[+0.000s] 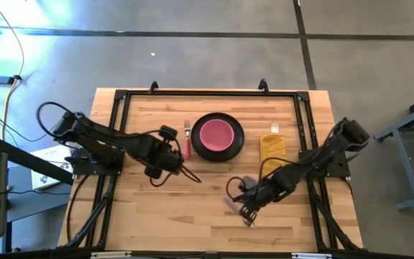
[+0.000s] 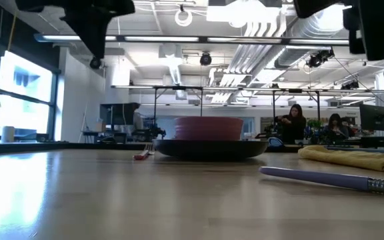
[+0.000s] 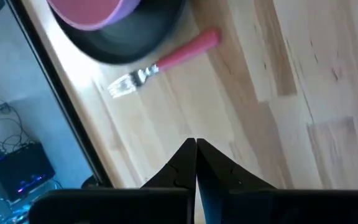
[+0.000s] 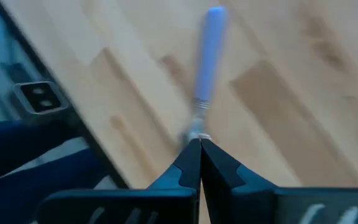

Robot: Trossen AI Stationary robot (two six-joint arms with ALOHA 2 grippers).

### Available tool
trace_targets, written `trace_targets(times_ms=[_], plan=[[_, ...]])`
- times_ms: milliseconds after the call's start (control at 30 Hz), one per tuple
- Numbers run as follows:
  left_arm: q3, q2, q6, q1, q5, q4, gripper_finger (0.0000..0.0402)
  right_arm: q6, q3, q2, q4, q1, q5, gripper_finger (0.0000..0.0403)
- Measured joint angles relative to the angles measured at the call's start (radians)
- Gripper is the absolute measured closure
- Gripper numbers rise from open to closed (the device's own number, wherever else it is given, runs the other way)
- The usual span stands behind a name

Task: Set table place
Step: Put the purple spoon into the pink bowl

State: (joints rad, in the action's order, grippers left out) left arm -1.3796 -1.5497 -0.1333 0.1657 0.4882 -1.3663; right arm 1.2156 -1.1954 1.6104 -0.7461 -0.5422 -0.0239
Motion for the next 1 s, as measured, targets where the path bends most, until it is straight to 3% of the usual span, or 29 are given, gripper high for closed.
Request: trace_targets(times_ms=[267, 467, 800, 1000], plan=[[0.0, 0.133, -0.048, 0.04, 0.002, -0.051, 0.0402, 0.018, 0.0, 0.117, 0.131, 0.035, -0.165, 0.0402], [0.0, 0.189, -0.046, 0.037, 0.003, -0.051, 0.0402, -0.008, 0.0, 0.158, 0.136, 0.054, -0.242, 0.0392], [0.0, 0.193, -0.032, 0.037, 0.009, -0.041, 0.0402, -0.01, 0.0, 0.199, 0.136, 0.059, -0.24, 0.0272], [0.0, 0.193, -0.016, 0.037, 0.029, -0.041, 0.0402, 0.035, 0.0, 0.261, 0.141, 0.023, -0.19, 0.0228]])
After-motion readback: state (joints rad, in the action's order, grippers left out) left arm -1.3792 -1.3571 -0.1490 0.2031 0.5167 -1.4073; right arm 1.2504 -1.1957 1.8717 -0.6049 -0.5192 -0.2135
